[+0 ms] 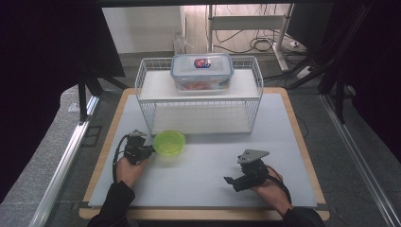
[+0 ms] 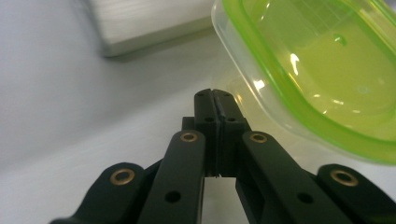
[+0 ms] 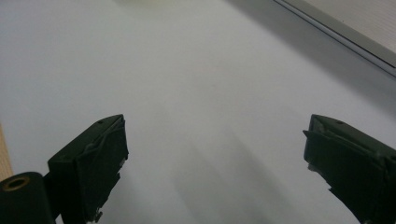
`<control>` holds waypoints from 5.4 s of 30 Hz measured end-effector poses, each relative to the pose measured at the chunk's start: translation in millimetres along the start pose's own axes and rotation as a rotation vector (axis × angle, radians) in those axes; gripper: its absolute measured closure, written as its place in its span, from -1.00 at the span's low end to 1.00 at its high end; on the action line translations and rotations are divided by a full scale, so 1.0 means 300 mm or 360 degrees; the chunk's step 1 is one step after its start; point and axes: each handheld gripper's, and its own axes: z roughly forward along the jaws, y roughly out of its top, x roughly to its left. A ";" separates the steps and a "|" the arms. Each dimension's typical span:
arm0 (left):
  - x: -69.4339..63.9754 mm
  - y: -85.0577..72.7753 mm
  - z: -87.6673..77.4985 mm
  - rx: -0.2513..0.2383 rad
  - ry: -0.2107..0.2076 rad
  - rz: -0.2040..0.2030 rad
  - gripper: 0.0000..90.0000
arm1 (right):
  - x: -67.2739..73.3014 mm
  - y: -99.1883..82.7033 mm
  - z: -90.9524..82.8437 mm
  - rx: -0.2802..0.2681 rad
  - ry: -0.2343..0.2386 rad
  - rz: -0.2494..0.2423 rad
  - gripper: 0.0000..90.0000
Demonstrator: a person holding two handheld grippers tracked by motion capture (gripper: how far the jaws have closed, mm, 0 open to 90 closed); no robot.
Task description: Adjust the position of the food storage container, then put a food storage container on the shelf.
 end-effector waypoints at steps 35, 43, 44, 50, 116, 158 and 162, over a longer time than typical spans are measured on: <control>-0.215 0.011 -0.001 -0.0009 0.0035 0.0372 0.28 | -0.011 -0.004 0.003 -0.0001 0.0027 0.0027 -0.87; -0.219 -0.042 -0.092 -0.0134 0.0014 0.0442 -0.39 | -0.018 0.006 0.014 -0.0024 0.0030 0.0029 -0.90; -0.219 -0.050 -0.099 -0.0138 -0.0002 0.0442 -0.47 | -0.019 0.006 0.015 -0.0028 0.0035 0.0032 -0.90; -0.225 -0.095 -0.134 -0.0153 -0.0045 0.0422 -0.82 | -0.029 0.010 0.017 -0.0052 0.0064 0.0050 -0.89; -0.260 -0.197 -0.172 -0.0131 -0.0063 0.0579 -0.90 | -0.190 0.311 0.277 -0.0068 0.0663 0.0905 0.84; -0.257 -0.195 -0.179 -0.0174 -0.0063 0.0561 -0.91 | -0.207 0.397 -0.013 -0.0467 0.0718 0.0909 0.88; -0.255 -0.195 -0.181 -0.0179 -0.0062 0.0559 -0.93 | -0.218 0.423 -0.056 -0.0505 0.0712 0.0912 0.88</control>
